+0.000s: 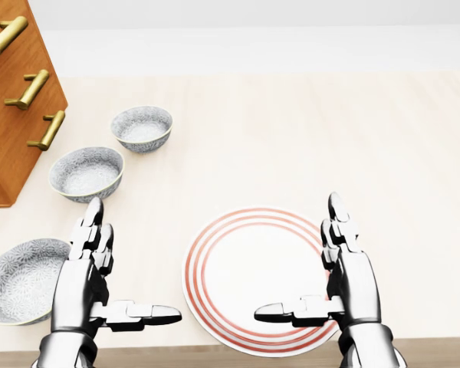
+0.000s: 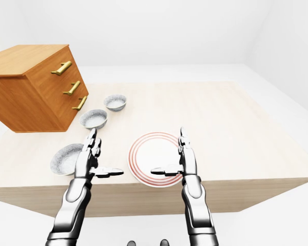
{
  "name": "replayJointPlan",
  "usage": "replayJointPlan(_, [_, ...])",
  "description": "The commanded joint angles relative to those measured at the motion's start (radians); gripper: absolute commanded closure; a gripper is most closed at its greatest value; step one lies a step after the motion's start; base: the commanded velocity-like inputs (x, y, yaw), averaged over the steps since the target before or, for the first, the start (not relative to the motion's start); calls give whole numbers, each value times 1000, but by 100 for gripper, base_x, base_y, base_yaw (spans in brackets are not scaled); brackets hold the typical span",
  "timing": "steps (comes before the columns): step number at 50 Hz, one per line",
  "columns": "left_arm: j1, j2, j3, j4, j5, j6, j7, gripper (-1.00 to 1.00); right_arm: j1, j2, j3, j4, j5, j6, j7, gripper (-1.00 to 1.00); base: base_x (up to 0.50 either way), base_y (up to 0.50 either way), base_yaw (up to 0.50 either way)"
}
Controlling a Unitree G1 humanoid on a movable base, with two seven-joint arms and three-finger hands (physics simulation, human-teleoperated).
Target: Put the bowl in the middle on the plate.
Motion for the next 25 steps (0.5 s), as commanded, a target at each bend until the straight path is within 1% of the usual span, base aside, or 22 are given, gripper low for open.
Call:
replayJointPlan(1, [-8,14,26,25,-9,-10,-18,-100,-3,-12,-22,20,6,6,23,-100,0,0,0])
replayJointPlan(2, [-8,14,26,26,-9,-10,-18,-100,-5,-13,-23,31,5,0,23,-100,0,0,0])
replayJointPlan(5, [-7,14,25,26,-6,-9,-18,-100,-6,-12,-21,37,4,-5,25,-100,0,0,0])
replayJointPlan(7, [-12,14,26,39,-6,-15,-17,-100,-8,-13,-23,46,3,-10,25,-100,0,0,0])
replayJointPlan(8, [-18,15,29,63,-6,-32,-18,-100,-9,-14,-23,48,3,-11,25,-100,0,0,0])
replayJointPlan(9, [-16,15,26,58,-4,-25,-17,-100,-7,-13,-21,42,2,-4,24,-100,0,0,0])
replayJointPlan(11, [-15,15,25,57,0,-23,-16,-100,-5,-12,-18,40,-2,-3,24,-100,0,0,0])
replayJointPlan(13, [-14,15,26,53,-2,-20,-16,-100,-5,-12,-19,46,-2,-10,26,-100,0,0,0])
replayJointPlan(15, [-15,15,26,54,-1,-19,-15,-100,-6,-13,-19,50,-3,-13,27,-100,0,0,0])
replayJointPlan(19, [-14,15,24,55,2,-21,-16,-100,-1,-12,-16,37,-8,-5,26,-100,0,0,0])
replayJointPlan(22, [-13,15,23,56,3,-21,-17,-100,1,-13,-14,36,-13,-7,27,-100,0,0,0])
replayJointPlan(24, [-13,16,23,54,5,-17,-18,-100,-1,-13,-12,37,-16,-11,31,-100,0,0,0])
replayJointPlan(25, [-15,17,23,60,8,-21,-17,-100,0,-13,-11,35,-17,-12,33,-100,0,0,0])
